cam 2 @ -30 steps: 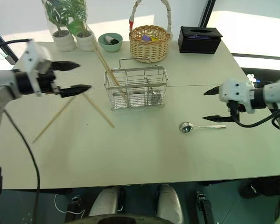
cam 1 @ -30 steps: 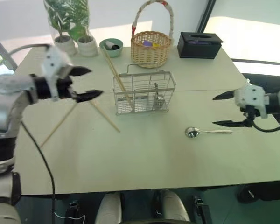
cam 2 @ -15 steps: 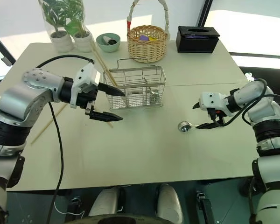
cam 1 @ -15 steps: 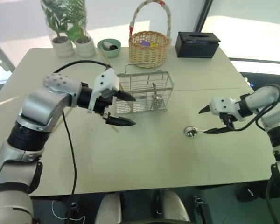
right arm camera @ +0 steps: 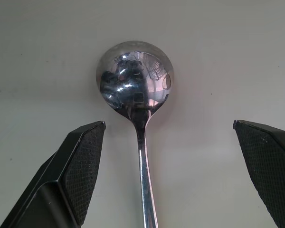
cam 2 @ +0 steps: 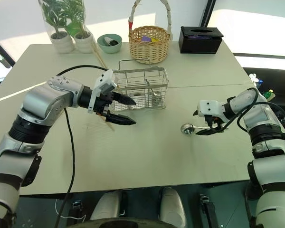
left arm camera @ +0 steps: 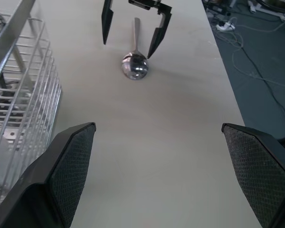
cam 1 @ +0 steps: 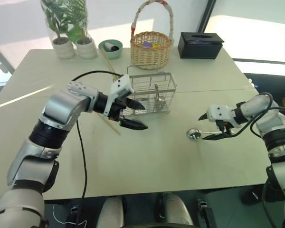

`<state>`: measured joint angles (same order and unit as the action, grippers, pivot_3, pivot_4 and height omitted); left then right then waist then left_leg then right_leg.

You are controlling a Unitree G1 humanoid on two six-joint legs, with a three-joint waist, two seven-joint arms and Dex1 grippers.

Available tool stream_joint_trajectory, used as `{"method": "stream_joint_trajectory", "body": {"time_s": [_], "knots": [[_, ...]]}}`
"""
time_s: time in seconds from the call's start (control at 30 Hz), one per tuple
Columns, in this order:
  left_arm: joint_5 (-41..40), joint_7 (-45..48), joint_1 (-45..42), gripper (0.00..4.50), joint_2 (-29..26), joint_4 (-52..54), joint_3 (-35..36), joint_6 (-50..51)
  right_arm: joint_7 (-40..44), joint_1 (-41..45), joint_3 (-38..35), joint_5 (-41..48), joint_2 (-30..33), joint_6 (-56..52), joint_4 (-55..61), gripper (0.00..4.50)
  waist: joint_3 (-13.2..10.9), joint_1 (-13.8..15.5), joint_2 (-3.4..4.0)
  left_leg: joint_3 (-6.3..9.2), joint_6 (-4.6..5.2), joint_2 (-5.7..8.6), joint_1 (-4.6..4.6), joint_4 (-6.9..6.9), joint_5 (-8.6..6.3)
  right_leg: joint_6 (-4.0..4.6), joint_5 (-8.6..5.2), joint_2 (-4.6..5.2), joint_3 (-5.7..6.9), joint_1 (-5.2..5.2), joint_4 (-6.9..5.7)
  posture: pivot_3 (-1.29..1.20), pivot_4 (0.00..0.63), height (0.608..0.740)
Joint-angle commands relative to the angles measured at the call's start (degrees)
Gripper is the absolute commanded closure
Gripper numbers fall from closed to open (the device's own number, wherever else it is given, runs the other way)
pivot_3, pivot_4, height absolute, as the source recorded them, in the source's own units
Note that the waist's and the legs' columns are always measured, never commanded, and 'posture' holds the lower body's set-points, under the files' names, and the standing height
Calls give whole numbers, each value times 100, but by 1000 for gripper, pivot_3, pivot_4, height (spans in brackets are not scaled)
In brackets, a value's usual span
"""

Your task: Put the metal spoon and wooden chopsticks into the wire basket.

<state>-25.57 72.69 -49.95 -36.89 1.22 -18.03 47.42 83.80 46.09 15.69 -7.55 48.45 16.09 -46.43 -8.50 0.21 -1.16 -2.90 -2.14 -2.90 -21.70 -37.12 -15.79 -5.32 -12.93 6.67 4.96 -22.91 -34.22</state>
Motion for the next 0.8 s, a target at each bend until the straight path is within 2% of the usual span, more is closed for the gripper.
{"method": "stream_joint_trajectory", "body": {"time_s": [0.03, 0.13, 0.27, 0.3, 0.33, 0.8], "knots": [[36, 186, -45, 1, -100, 169, -88, -30, 64, -6, -201, 215, 6, -121, 196, 259, -2, -3, 2, 0, 9, 0, 12, 0, -5, 0, -1, 0, 0, 13, 1, 0, 150, 717], [128, 302, -64, 0, -167, 157, -164, -202, 139, -83, -250, 321, 15, -189, 309, 1299, -2, -8, 2, 1, 15, 0, 21, -1, -9, -1, -3, 0, -2, 24, 4, 0, 150, 717], [195, 377, -129, 0, -174, 50, -149, -262, 181, -167, -294, 428, 49, -304, 478, 3357, -2, -1, 2, 2, 15, 0, 21, -1, -9, -2, -3, 0, -3, 24, 3, 0, 150, 717], [204, 400, -145, 0, -178, 34, -145, -283, 191, -187, -303, 448, 61, -330, 512, 4023, -2, -1, 2, 2, 15, 0, 21, -1, -9, -2, -3, 0, -3, 24, 3, 0, 150, 717], [211, 417, -155, 0, -179, 23, -142, -297, 197, -203, -309, 462, 70, -351, 540, 4331, -2, 0, 2, 2, 15, 0, 21, -1, -9, -2, -3, 0, -3, 24, 3, 0, 150, 717], [327, 416, -261, 0, -197, -206, 75, -551, 12, -239, -502, 603, 176, -530, 871, 4421, -2, 7, 2, 2, 15, 1, 21, -1, -9, -3, -4, 0, -3, 24, 2, 0, 150, 717]]}}
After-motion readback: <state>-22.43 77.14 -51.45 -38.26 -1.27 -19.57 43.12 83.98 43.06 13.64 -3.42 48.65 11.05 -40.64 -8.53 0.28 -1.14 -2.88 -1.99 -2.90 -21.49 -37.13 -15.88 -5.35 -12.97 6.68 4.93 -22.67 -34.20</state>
